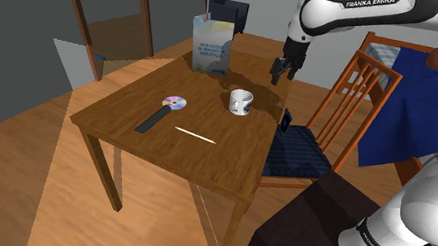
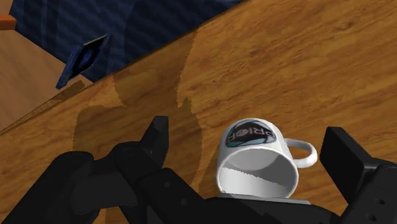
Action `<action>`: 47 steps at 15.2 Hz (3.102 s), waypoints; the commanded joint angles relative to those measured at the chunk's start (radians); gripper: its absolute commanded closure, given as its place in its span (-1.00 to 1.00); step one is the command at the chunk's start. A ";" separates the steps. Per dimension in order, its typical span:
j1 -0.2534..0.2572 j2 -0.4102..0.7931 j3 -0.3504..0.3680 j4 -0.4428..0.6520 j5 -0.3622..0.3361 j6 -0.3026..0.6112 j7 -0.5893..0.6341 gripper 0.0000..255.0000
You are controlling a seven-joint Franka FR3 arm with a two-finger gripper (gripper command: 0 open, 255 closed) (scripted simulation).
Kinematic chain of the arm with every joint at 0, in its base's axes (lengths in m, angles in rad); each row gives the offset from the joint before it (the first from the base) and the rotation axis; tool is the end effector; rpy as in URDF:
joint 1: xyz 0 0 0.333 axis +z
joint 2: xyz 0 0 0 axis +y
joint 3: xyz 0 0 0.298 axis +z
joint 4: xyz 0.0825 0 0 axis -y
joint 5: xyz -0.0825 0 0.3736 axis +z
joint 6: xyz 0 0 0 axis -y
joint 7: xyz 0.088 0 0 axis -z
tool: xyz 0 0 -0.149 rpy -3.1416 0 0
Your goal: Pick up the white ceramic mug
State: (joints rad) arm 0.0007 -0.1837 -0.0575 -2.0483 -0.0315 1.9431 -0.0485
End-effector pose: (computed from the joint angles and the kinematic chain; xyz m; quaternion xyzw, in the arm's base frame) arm 0.5066 -0.0331 0.4700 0.9992 0.0013 0.0386 0.0117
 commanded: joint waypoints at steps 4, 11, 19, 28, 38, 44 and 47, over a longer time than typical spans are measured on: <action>-0.003 0.206 -0.014 0.146 0.036 0.016 -0.050 -1.00; -0.020 0.506 -0.012 0.407 0.086 -0.009 -0.106 -1.00; -0.028 0.644 -0.005 0.491 0.104 0.022 -0.125 -1.00; -0.029 0.656 -0.005 0.475 0.105 0.049 -0.127 1.00; -0.028 0.634 -0.006 0.509 0.103 -0.006 -0.123 1.00; -0.029 0.615 -0.007 0.561 0.100 -0.077 -0.120 1.00; -0.029 0.609 -0.007 0.592 0.099 -0.114 -0.118 1.00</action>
State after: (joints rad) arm -0.0294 0.4253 -0.0651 -1.4723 0.0680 1.8446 -0.1685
